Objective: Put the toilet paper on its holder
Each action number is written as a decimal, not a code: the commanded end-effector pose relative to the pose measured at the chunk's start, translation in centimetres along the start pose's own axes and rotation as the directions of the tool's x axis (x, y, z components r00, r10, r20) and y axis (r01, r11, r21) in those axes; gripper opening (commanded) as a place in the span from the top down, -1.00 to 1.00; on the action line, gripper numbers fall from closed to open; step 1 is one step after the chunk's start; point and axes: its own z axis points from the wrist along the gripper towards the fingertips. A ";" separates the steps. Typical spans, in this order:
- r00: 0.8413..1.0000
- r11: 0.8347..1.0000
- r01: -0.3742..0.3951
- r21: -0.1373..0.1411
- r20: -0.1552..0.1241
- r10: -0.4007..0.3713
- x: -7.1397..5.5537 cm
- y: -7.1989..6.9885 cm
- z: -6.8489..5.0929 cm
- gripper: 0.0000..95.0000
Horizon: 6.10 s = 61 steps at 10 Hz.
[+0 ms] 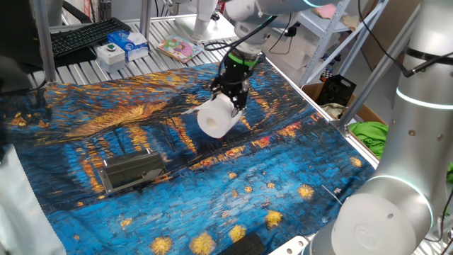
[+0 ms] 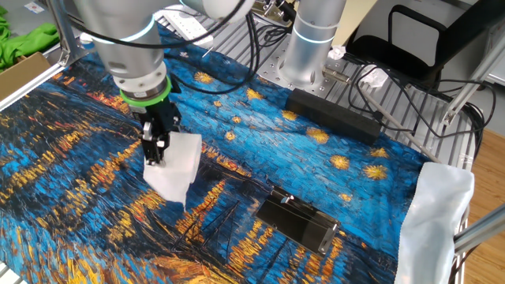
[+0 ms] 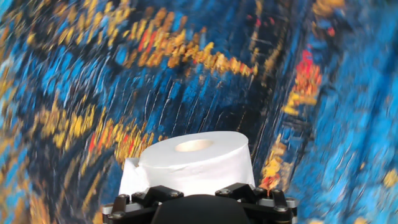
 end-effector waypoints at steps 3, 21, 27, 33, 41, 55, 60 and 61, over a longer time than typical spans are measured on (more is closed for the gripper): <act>0.989 0.989 -0.146 -0.030 0.004 0.146 0.2 0.3 0.4 1.00; 0.998 0.997 -0.059 -0.048 0.012 0.060 0.2 0.3 0.4 1.00; 0.992 0.991 -0.122 -0.057 -0.021 0.121 1.4 0.0 0.0 1.00; 0.986 0.984 -0.169 -0.062 -0.004 0.169 4.7 -0.2 0.3 1.00; 0.974 0.972 -0.224 -0.069 0.018 0.225 9.8 -0.5 1.7 1.00; 0.972 0.970 -0.229 -0.077 0.034 0.232 13.5 -0.4 2.8 1.00; 0.984 0.983 -0.167 -0.073 0.042 0.171 13.5 -0.4 2.8 1.00; 0.987 0.986 -0.150 -0.073 0.039 0.153 13.5 -0.4 2.8 1.00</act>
